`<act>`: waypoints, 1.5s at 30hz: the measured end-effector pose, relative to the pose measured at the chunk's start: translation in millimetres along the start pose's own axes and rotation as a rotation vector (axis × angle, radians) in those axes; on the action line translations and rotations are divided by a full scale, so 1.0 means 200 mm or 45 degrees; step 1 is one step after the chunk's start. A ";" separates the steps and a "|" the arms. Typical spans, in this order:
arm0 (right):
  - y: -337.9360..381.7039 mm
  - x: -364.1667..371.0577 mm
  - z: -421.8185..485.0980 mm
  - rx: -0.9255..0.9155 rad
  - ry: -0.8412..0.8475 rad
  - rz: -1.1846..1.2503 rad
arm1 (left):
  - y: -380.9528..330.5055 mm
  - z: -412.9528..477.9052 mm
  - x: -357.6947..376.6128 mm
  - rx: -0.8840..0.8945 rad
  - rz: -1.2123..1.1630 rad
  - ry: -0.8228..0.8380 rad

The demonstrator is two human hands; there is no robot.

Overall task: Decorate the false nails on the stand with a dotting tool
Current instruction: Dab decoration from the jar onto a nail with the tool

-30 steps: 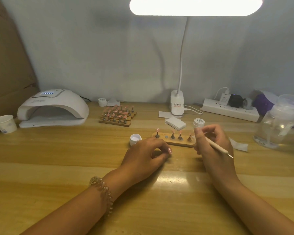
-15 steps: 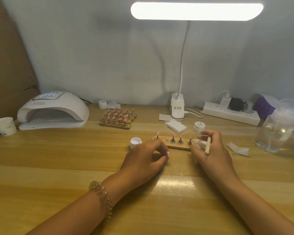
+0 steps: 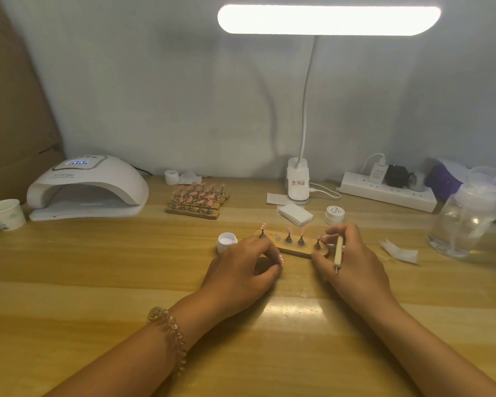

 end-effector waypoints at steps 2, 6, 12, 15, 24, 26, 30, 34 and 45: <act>0.00 0.00 0.00 -0.013 0.008 -0.007 | 0.00 0.00 0.00 -0.003 -0.004 0.006; 0.00 0.01 0.00 -0.040 0.042 -0.062 | 0.00 0.00 0.00 0.001 -0.001 0.008; -0.01 0.02 0.01 -0.053 0.037 -0.068 | -0.01 0.00 0.00 0.003 -0.012 0.015; 0.00 0.02 0.01 -0.043 0.035 -0.064 | -0.01 -0.01 0.00 0.002 -0.011 0.014; 0.00 0.02 0.00 -0.050 0.029 -0.050 | -0.02 -0.01 -0.01 -0.002 -0.012 0.026; 0.00 0.02 0.00 -0.056 0.031 -0.054 | -0.02 -0.01 -0.01 0.002 -0.010 0.030; 0.01 0.02 0.00 -0.073 0.025 -0.045 | -0.03 -0.01 -0.01 0.004 -0.009 0.038; 0.01 0.01 -0.01 -0.076 0.019 -0.027 | -0.03 -0.01 -0.01 0.016 -0.030 0.020; -0.01 -0.01 0.01 -0.142 0.138 0.033 | -0.06 -0.02 -0.06 0.077 -0.054 -0.285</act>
Point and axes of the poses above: each hand's wrist, its own z-axis towards the middle knuckle, its own x-axis out of the palm, y = z × x, the point moved 3 cm from there along z, towards the middle knuckle, and after that the axes turned 3 degrees about -x, right-handed, at the moved point
